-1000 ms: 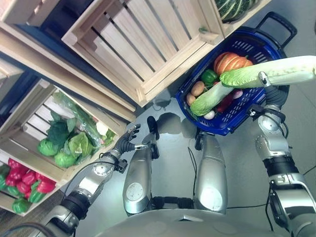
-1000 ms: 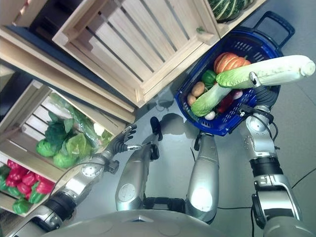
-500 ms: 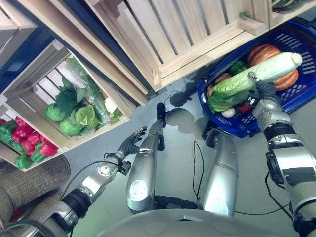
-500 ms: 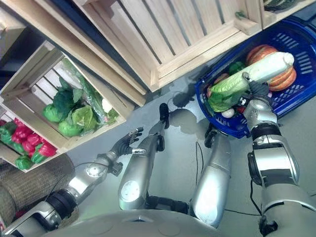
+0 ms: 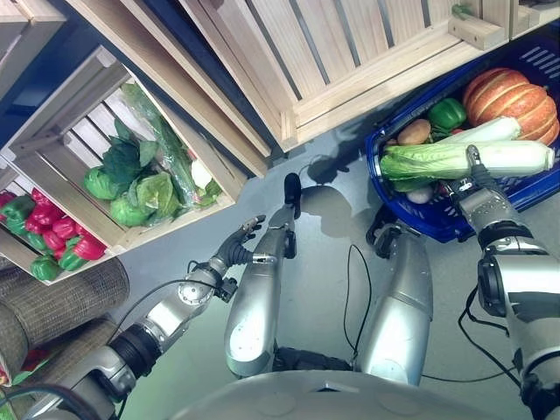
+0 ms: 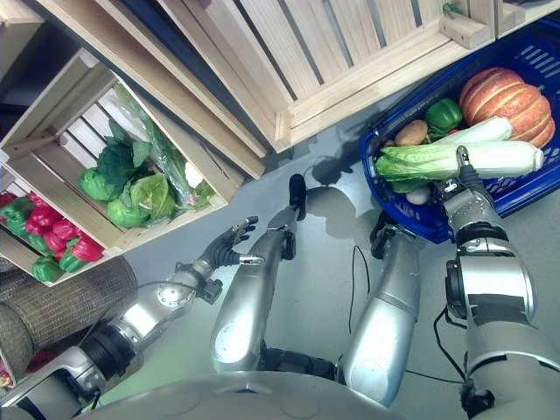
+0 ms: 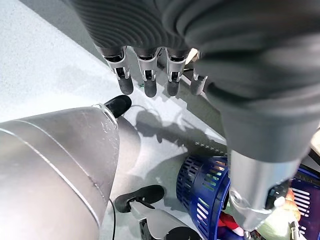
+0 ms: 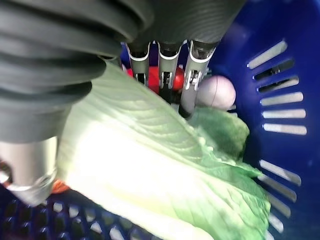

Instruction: Pick up fruits and vegetables into the basket

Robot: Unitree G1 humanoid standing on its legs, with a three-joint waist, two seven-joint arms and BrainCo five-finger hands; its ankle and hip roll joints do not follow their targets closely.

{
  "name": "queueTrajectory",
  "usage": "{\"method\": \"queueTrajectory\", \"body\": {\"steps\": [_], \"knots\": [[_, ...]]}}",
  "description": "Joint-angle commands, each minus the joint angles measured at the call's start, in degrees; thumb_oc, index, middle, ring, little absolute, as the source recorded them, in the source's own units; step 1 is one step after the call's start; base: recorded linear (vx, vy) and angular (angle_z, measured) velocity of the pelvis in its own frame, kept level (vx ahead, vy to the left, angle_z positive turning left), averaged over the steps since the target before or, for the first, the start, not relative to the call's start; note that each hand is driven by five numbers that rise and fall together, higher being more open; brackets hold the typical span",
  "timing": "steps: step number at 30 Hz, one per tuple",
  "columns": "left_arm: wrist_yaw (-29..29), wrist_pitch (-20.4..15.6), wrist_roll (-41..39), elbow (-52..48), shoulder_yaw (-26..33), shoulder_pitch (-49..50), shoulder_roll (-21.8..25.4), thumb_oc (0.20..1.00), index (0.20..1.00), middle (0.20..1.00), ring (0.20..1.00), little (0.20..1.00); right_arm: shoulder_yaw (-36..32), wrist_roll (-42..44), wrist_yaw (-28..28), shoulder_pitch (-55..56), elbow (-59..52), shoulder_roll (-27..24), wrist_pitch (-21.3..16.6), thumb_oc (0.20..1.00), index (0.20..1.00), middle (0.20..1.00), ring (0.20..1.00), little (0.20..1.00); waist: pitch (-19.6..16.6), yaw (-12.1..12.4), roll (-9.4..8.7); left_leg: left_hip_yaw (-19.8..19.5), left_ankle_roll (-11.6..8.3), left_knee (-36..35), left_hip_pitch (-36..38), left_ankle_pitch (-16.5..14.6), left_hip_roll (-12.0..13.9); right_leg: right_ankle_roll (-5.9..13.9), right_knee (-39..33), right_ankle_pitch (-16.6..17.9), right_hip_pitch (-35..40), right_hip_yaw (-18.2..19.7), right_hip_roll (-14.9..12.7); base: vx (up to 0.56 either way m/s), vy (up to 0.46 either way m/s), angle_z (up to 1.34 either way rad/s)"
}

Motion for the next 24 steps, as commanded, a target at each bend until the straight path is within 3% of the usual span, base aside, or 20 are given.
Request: {"method": "queueTrajectory", "body": {"steps": [1,4,5,9,15,19,20,23,24], "knots": [[-0.3,-1.7,-1.4,-2.3,-1.2,1.0,-1.6,1.000,1.000,1.000,1.000,1.000,0.0,-7.9,-6.0,0.8,0.6,-4.1,-8.5,1.000,1.000,1.000,1.000,1.000,0.7,-0.2,7.73,1.8,4.50,7.4,-0.7,-10.1,-2.2,2.11,-3.6,2.1,2.3,1.8,3.8,0.00,0.000,0.00],[-0.4,-2.1,-1.7,-1.9,-0.6,1.5,-2.0,1.000,1.000,1.000,1.000,1.000,0.5,-11.9,-8.7,1.1,-0.9,-3.7,-14.3,1.000,1.000,1.000,1.000,1.000,0.7,-0.4,7.15,1.7,4.43,6.5,0.7,-9.8,-2.0,2.35,-5.0,2.7,4.1,1.6,4.2,-0.01,0.015,-0.01],[-0.9,-3.0,-2.3,-1.3,0.1,2.1,-2.1,1.000,1.000,1.000,1.000,1.000,0.5,-13.5,-10.5,1.6,-2.2,-3.2,-18.7,1.000,1.000,1.000,1.000,1.000,0.7,-0.7,6.57,1.6,4.26,5.5,2.2,-9.7,-1.9,2.61,-6.4,3.1,5.7,1.6,4.5,-0.02,0.070,-0.04],[-3.1,-5.6,-3.3,0.5,3.2,4.2,-2.5,1.000,1.000,1.000,1.000,1.000,-0.1,-19.0,-14.7,6.3,-10.8,-1.2,-27.3,1.000,1.000,1.000,1.000,1.000,0.7,-2.3,4.19,2.0,3.80,2.1,7.8,-9.2,-1.2,3.41,-11.2,4.9,11.3,1.2,5.5,-0.03,0.099,-0.08],[-6.2,-6.4,-5.2,2.6,8.2,7.0,-2.4,1.000,1.000,1.000,1.000,1.000,0.2,-22.9,-19.1,16.1,-25.5,1.9,-31.8,1.000,1.000,1.000,1.000,1.000,0.7,-4.8,-0.18,2.9,3.24,-1.6,15.5,-8.9,0.4,4.78,-17.5,7.5,19.5,1.0,6.1,0.00,0.067,-0.08],[-7.6,-6.6,-2.9,4.6,11.5,9.1,-2.3,1.000,1.000,1.000,1.000,1.000,-0.5,-23.5,-21.5,25.2,-34.7,5.5,-34.6,1.000,1.000,1.000,1.000,1.000,0.7,-6.3,-4.32,3.1,2.86,-4.4,22.3,-8.9,1.6,5.73,-23.1,9.4,27.7,0.6,6.9,0.04,0.003,-0.08],[-8.4,-6.8,-1.6,5.2,13.0,10.4,-2.5,1.000,1.000,1.000,1.000,1.000,-0.9,-25.7,-21.9,29.3,-39.2,7.1,-35.3,1.000,1.000,1.000,1.000,1.000,0.4,-7.0,-6.23,3.2,2.64,-5.7,26.1,-8.9,2.2,6.16,-26.3,10.4,32.3,0.6,7.5,0.13,0.023,-0.12],[-8.8,-7.0,-0.5,5.6,14.2,12.3,-3.0,1.000,1.000,1.000,1.000,1.000,-0.7,-28.5,-21.3,33.6,-43.8,8.4,-35.3,1.000,1.000,1.000,1.000,1.000,-2.2,-7.4,-7.67,3.4,2.36,-7.7,29.1,-8.4,2.8,6.62,-30.2,11.6,36.2,0.7,8.0,0.12,0.051,-0.14],[-9.0,-6.8,0.9,6.5,15.3,13.9,-3.9,1.000,1.000,1.000,1.000,1.000,-0.5,-29.3,-19.6,37.3,-46.8,9.9,-34.9,1.000,1.000,1.000,1.000,1.000,-4.7,-7.7,-8.90,3.8,2.17,-9.0,31.9,-8.7,3.2,7.23,-32.2,11.7,39.1,0.9,8.3,0.23,0.076,-0.17]]}}
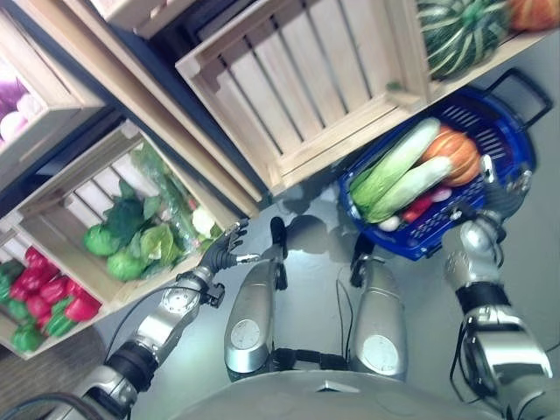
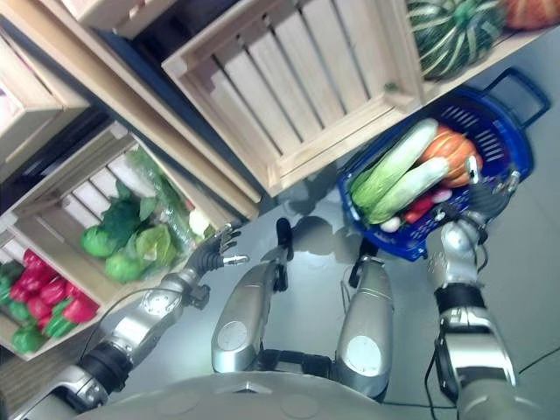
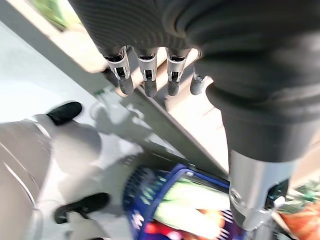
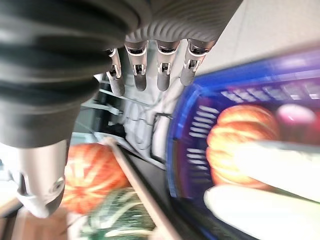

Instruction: Pick up fruits and vegetables into the basket

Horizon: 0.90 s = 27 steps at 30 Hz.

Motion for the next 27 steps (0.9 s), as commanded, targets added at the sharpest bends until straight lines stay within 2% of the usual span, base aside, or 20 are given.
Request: {"method": "queueTrajectory", "body": {"steps": [1,5,7,9,12,13,16,17,23,26,27], "knots": [[-1.7,-2.2,4.5,0.9,3.3,5.4,0.2,1.000,1.000,1.000,1.000,1.000,-0.1,-5.0,1.8,3.8,-6.0,1.1,-3.6,1.000,1.000,1.000,1.000,1.000,-6.9,-1.2,-5.00,1.5,0.90,1.5,3.6,-6.3,0.1,3.11,-7.9,4.6,5.7,1.3,0.6,0.22,0.071,-0.16],[-3.1,-2.0,6.5,3.3,4.7,6.7,-1.6,1.000,1.000,1.000,1.000,1.000,1.5,-8.1,5.2,7.8,-8.6,3.0,-1.6,1.000,1.000,1.000,1.000,1.000,-11.0,-1.3,-6.48,2.3,0.97,-0.4,6.9,-6.4,0.2,3.91,-10.8,5.6,9.1,1.7,0.5,0.13,0.069,-0.11],[-4.1,-1.9,7.4,4.8,5.2,7.1,-2.7,1.000,1.000,1.000,1.000,1.000,3.9,-10.8,8.2,9.6,-9.7,4.0,0.6,1.000,1.000,1.000,1.000,1.000,-13.6,-1.3,-7.20,2.8,1.01,-1.5,8.9,-6.7,0.4,4.47,-12.2,6.1,10.9,1.9,0.3,0.12,0.087,0.01],[-5.1,-1.9,7.7,6.7,5.4,6.9,-3.8,1.000,1.000,1.000,1.000,1.000,7.0,-14.1,12.4,10.5,-9.7,4.2,4.6,1.000,1.000,1.000,1.000,1.000,-15.9,-1.4,-7.75,3.1,1.03,-2.6,10.7,-7.0,0.4,4.97,-13.7,6.7,12.4,2.1,0.0,0.09,0.107,0.04],[-6.4,-2.2,8.0,9.8,5.7,5.9,-5.1,1.000,1.000,1.000,1.000,1.000,11.1,-16.9,17.9,10.9,-8.4,4.6,8.7,1.000,1.000,1.000,1.000,1.000,-17.9,-1.4,-8.23,3.4,0.98,-4.3,12.7,-7.0,0.3,5.47,-15.3,7.3,14.0,2.0,-0.3,0.04,0.093,0.00],[-7.3,-2.2,8.3,11.6,6.1,5.2,-5.7,1.000,1.000,1.000,1.000,1.000,13.1,-18.5,21.4,11.0,-7.4,4.8,10.7,1.000,1.000,1.000,1.000,1.000,-18.7,-1.5,-8.47,3.7,0.91,-4.9,13.3,-7.0,0.3,5.70,-15.9,7.5,14.6,2.0,-0.4,0.00,0.071,-0.01],[-8.0,-1.9,8.2,12.9,6.5,4.5,-6.1,1.000,1.000,1.000,1.000,1.000,14.6,-19.8,22.7,11.1,-6.6,4.8,12.0,1.000,1.000,1.000,1.000,1.000,-19.2,-1.4,-8.64,3.7,0.87,-5.3,13.8,-7.0,0.2,5.85,-16.4,7.7,15.0,1.9,-0.5,-0.01,0.034,-0.02],[-10.0,-0.9,7.2,16.2,7.3,2.8,-7.4,1.000,1.000,1.000,1.000,1.000,17.6,-18.6,30.5,10.9,-3.0,5.5,18.1,1.000,1.000,1.000,1.000,1.000,-20.2,-1.2,-9.03,4.1,0.75,-6.2,14.8,-7.1,0.1,6.17,-17.7,8.2,16.2,1.3,-0.8,-0.03,0.051,-0.05],[-17.0,0.6,6.5,26.6,7.8,-1.1,-10.5,1.000,1.000,1.000,1.000,1.000,23.1,-19.2,41.7,9.9,12.3,9.5,25.8,1.000,1.000,1.000,1.000,1.000,-21.7,0.4,-9.30,3.8,0.97,-7.6,16.5,-7.3,-1.0,6.19,-19.5,8.6,18.4,-0.8,-0.7,-0.03,0.059,0.04],[-18.8,1.8,5.7,32.7,8.2,-2.8,-12.8,1.000,1.000,1.000,1.000,1.000,24.3,-21.8,43.8,9.0,20.4,11.7,26.6,1.000,1.000,1.000,1.000,1.000,-22.1,0.8,-9.07,3.9,1.20,-8.3,17.2,-7.4,-1.7,6.06,-20.6,8.9,19.3,-1.9,-0.6,-0.03,0.082,0.10],[-19.6,2.9,5.2,34.8,8.5,-3.1,-13.6,1.000,1.000,1.000,1.000,1.000,24.5,-22.1,43.8,8.9,22.5,12.3,28.7,1.000,1.000,1.000,1.000,1.000,-22.3,0.8,-8.93,4.0,1.33,-8.4,17.5,-7.4,-2.0,5.97,-20.8,9.0,19.6,-2.0,-0.5,-0.02,0.092,0.05]]}}
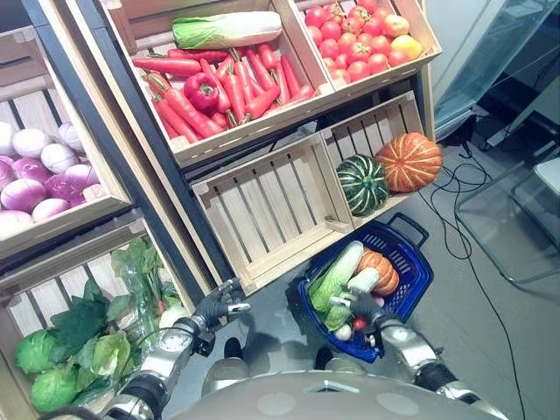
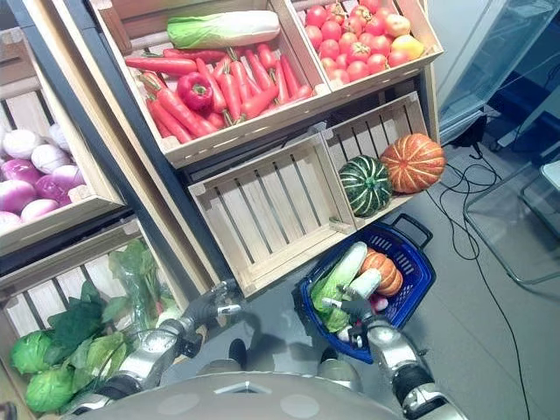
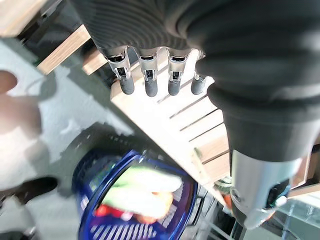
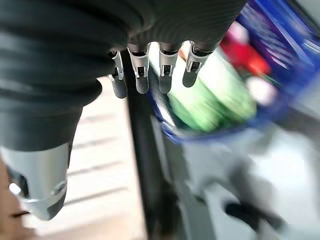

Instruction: Pick up fruits and vegetables into the basket

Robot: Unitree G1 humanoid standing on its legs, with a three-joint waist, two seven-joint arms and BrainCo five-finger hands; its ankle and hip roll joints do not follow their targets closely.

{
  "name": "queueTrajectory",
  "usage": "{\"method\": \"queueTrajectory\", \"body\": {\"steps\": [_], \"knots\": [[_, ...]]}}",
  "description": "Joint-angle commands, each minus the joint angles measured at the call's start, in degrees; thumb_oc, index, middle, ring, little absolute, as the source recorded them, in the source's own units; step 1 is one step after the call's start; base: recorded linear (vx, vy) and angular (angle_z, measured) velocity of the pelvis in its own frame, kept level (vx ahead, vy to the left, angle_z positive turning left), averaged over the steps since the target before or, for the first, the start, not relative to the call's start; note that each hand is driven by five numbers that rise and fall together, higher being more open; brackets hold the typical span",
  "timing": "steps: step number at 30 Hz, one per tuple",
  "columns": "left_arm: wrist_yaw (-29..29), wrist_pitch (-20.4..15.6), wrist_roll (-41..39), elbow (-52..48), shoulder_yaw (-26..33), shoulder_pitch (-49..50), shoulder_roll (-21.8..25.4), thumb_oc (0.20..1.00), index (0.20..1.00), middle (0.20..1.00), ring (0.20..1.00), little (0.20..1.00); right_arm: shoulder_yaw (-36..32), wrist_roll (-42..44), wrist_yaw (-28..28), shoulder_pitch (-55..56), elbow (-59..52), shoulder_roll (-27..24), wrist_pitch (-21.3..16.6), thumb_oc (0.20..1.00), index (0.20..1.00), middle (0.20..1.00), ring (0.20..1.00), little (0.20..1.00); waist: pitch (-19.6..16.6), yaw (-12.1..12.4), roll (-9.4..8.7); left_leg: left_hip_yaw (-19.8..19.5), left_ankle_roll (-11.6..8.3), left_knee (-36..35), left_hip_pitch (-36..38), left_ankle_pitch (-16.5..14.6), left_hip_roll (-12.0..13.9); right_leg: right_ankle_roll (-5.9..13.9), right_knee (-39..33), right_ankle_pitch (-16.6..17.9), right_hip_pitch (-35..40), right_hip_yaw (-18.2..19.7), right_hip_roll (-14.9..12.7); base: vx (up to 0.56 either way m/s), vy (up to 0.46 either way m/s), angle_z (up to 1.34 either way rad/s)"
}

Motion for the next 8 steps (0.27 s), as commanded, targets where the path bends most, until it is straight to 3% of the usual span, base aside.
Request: {"method": "queueTrajectory", "body": {"steps": [1,5,8], "knots": [[-3.9,1.1,-1.7,5.7,1.8,-4.1,-2.8,1.000,1.000,1.000,1.000,1.000,1.1,-2.0,2.4,-3.5,5.0,0.7,2.2,1.000,1.000,1.000,1.000,1.000,1.3,1.3,0.25,2.7,1.80,2.0,1.6,-6.9,-1.8,3.26,0.2,3.4,-1.1,-1.2,-2.8,-0.01,0.069,-0.03],[-6.9,3.7,-3.5,11.6,2.8,-4.9,-5.2,1.000,1.000,1.000,1.000,1.000,-1.7,2.8,5.5,-3.4,12.4,2.5,5.2,1.000,1.000,1.000,1.000,1.000,0.4,1.0,0.88,3.0,2.47,2.4,2.2,-7.6,-2.3,2.83,0.7,2.7,-0.6,-1.1,-2.8,0.02,0.072,-0.02],[-8.2,6.0,-2.0,15.1,2.9,-5.1,-6.2,1.000,1.000,1.000,1.000,1.000,-3.6,3.8,6.7,-3.5,14.8,2.7,5.2,1.000,1.000,1.000,1.000,1.000,-0.1,0.5,1.29,3.3,2.89,2.6,2.9,-8.1,-2.8,2.55,0.7,2.2,0.0,-1.1,-2.6,0.05,0.050,-0.01]]}}
